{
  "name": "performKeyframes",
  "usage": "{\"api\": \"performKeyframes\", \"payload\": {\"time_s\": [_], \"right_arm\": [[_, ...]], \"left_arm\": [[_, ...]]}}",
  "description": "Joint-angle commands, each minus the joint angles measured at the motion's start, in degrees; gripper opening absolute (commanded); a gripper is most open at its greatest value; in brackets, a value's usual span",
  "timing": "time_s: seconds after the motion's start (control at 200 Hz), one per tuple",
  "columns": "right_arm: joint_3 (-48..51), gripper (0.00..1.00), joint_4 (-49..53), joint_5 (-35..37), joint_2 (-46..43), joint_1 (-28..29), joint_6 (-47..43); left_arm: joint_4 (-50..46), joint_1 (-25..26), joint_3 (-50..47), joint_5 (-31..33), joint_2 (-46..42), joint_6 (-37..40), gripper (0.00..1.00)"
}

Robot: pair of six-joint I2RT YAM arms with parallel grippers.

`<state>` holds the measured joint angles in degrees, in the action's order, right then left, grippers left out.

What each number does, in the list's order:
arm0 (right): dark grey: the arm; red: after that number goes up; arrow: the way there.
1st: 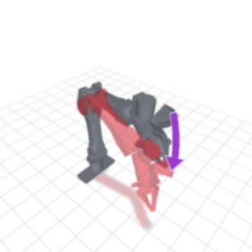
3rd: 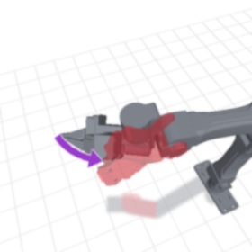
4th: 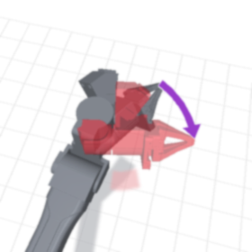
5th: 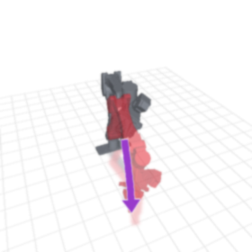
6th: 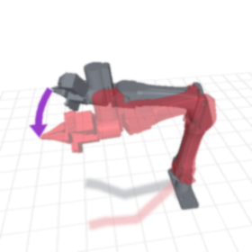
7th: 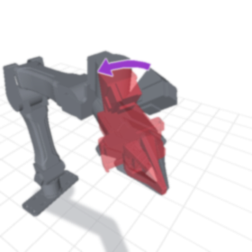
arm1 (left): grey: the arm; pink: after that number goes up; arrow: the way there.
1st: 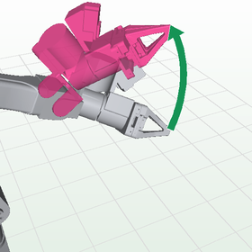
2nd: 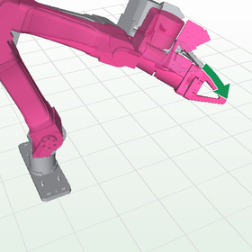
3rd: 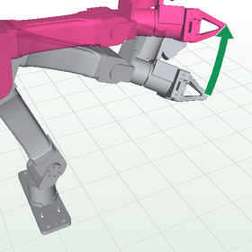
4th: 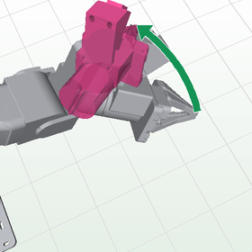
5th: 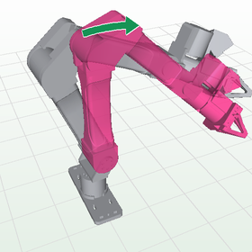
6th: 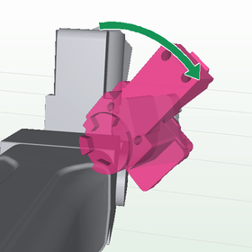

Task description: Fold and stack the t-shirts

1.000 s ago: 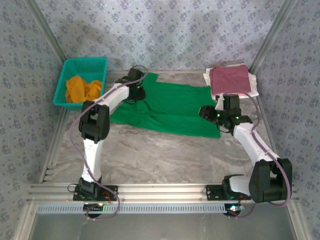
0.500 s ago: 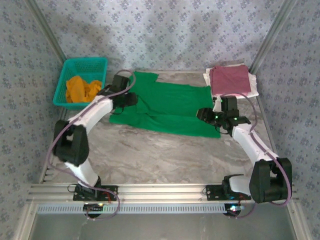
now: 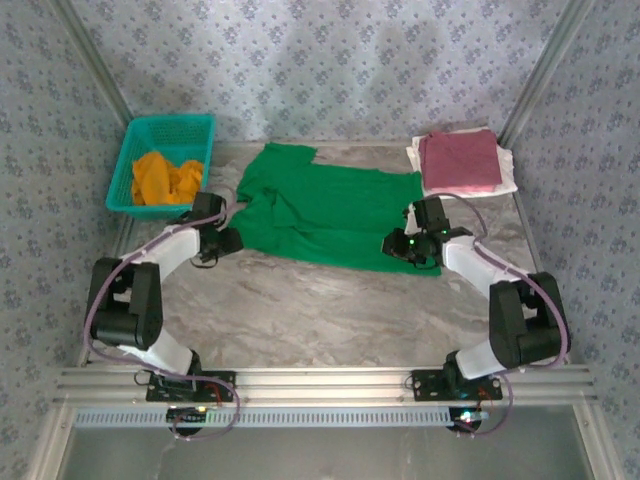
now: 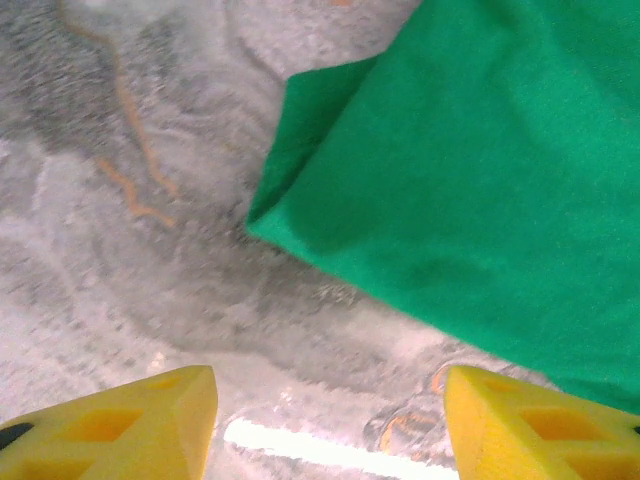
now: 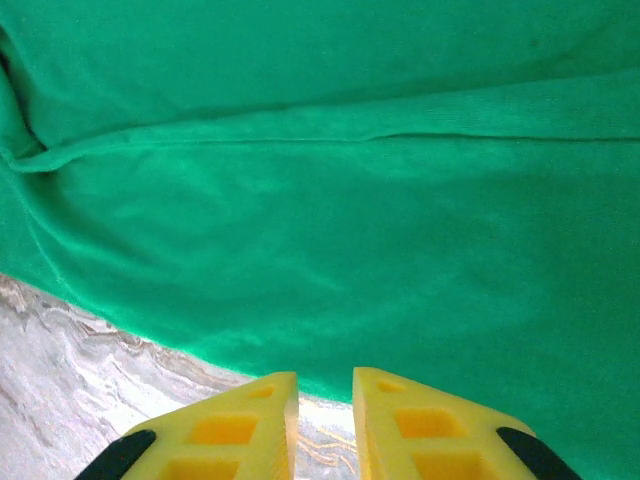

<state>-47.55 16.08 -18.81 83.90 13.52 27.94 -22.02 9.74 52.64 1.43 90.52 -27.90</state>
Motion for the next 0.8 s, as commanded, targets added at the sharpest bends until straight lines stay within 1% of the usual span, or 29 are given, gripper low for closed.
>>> {"api": "performKeyframes", "payload": {"time_s": [0.0, 0.165, 0.39, 0.5, 0.55, 0.605, 0.655, 0.71, 0.794], "right_arm": [[-2.74, 0.24, 0.06, -0.02, 0.80, -0.77, 2.64], [-4.14, 0.24, 0.76, -0.45, 0.60, -0.69, 2.13], [-3.62, 0.24, 0.41, -1.31, 0.13, -0.69, 2.20], [-3.49, 0.23, 0.35, -1.33, -0.27, -0.60, 2.17], [-3.43, 0.23, 0.60, -1.21, -0.44, -0.60, 2.15], [-3.31, 0.23, 0.87, -0.91, -0.79, -0.55, 2.04], [-3.12, 0.23, 1.29, -0.63, -1.07, -0.60, 2.03], [-2.75, 0.23, 1.41, -0.61, -1.48, -0.60, 2.06], [-2.10, 0.23, 1.45, -0.20, -2.18, -0.61, 2.13]], "left_arm": [[4.03, -0.06, 0.32, -2.41, 2.24, 0.39, 0.61], [6.75, -0.64, 0.43, -2.86, 4.13, 0.53, 0.62], [8.22, -2.27, 3.71, -3.91, 9.37, 1.12, 0.62], [8.57, -2.26, 5.64, -3.29, 11.02, 1.27, 0.55], [8.51, -2.27, 6.42, -2.95, 11.33, 1.27, 0.53], [8.66, -2.27, 6.92, -2.71, 11.30, 1.49, 0.46], [8.82, -2.26, 7.25, -2.45, 11.17, 1.87, 0.36], [8.82, -2.27, 7.64, -1.74, 11.08, 2.21, 0.27], [7.27, -2.22, 8.76, -0.96, 11.26, 2.95, 0.05]]}}
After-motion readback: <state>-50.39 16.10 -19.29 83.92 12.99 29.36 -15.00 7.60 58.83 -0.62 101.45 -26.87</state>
